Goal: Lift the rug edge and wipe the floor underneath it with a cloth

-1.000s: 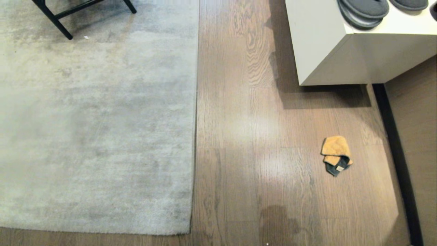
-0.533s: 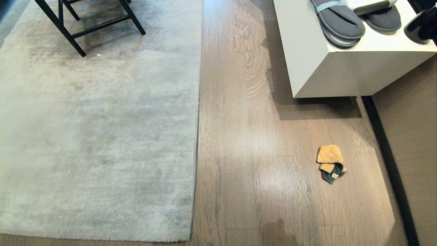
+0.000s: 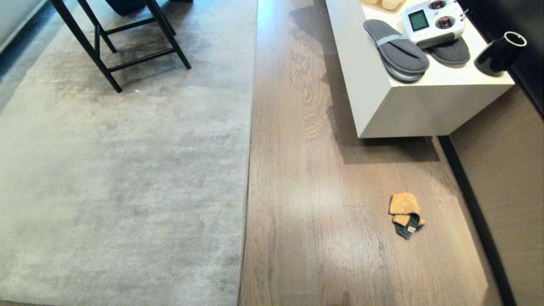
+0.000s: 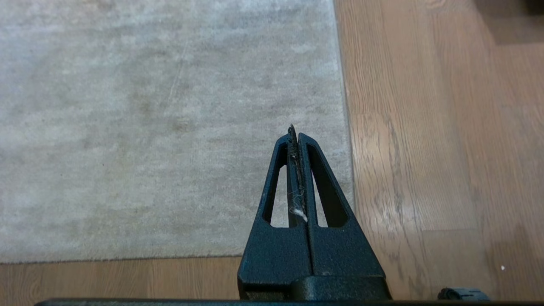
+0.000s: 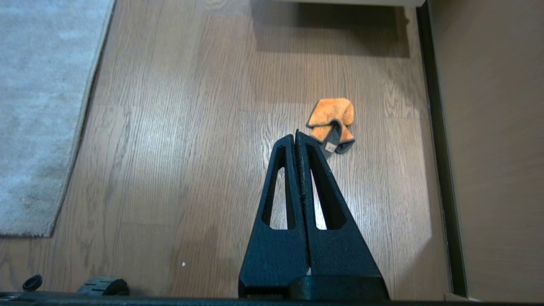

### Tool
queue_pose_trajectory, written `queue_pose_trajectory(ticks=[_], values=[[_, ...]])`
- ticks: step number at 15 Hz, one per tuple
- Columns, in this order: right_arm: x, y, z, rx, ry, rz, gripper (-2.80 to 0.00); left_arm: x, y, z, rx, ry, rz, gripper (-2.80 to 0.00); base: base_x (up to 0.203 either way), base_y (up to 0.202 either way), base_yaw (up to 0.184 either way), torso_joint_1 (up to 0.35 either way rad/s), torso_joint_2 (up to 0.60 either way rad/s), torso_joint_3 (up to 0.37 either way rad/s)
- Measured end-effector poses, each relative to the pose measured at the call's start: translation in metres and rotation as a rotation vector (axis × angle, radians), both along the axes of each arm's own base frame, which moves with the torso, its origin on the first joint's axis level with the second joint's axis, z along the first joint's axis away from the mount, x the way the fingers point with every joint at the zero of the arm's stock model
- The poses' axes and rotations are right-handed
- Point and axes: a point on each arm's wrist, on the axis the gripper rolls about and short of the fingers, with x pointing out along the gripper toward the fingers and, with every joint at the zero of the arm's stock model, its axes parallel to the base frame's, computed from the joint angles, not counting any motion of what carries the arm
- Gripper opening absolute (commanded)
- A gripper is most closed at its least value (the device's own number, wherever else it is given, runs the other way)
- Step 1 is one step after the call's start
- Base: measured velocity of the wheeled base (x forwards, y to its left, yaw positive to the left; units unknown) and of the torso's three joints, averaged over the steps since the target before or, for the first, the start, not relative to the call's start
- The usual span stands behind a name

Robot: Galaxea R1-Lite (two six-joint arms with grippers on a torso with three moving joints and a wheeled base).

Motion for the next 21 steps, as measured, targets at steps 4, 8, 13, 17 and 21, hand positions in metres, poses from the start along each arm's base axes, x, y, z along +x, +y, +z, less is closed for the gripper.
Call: queue_pose_trajectory(ticks=[4, 8, 13, 17, 21], values=[[0.0000, 0.0000, 0.0000, 0.000, 0.000, 0.000, -2.80, 0.0000, 0.0000, 0.0000, 0.000, -0.001, 0.000, -2.80, 0.000, 0.000, 0.000, 0.002, 0.00, 0.201], [0.0000, 0.0000, 0.0000, 0.000, 0.000, 0.000, -2.80, 0.0000, 0.0000, 0.0000, 0.000, -0.001, 0.000, -2.80, 0.000, 0.000, 0.000, 0.000, 0.00, 0.202], [0.0000, 0.0000, 0.0000, 0.000, 0.000, 0.001, -2.80, 0.0000, 0.0000, 0.0000, 0.000, -0.001, 0.001, -2.80, 0.000, 0.000, 0.000, 0.005, 0.00, 0.203], [0.0000, 0.0000, 0.0000, 0.000, 0.000, 0.000, -2.80, 0.0000, 0.0000, 0.0000, -0.001, -0.001, 0.001, -2.80, 0.000, 0.000, 0.000, 0.004, 0.00, 0.204], [0.0000, 0.0000, 0.0000, 0.000, 0.000, 0.000, -2.80, 0.0000, 0.0000, 0.0001, -0.001, -0.001, 0.001, -2.80, 0.000, 0.000, 0.000, 0.002, 0.01, 0.206]])
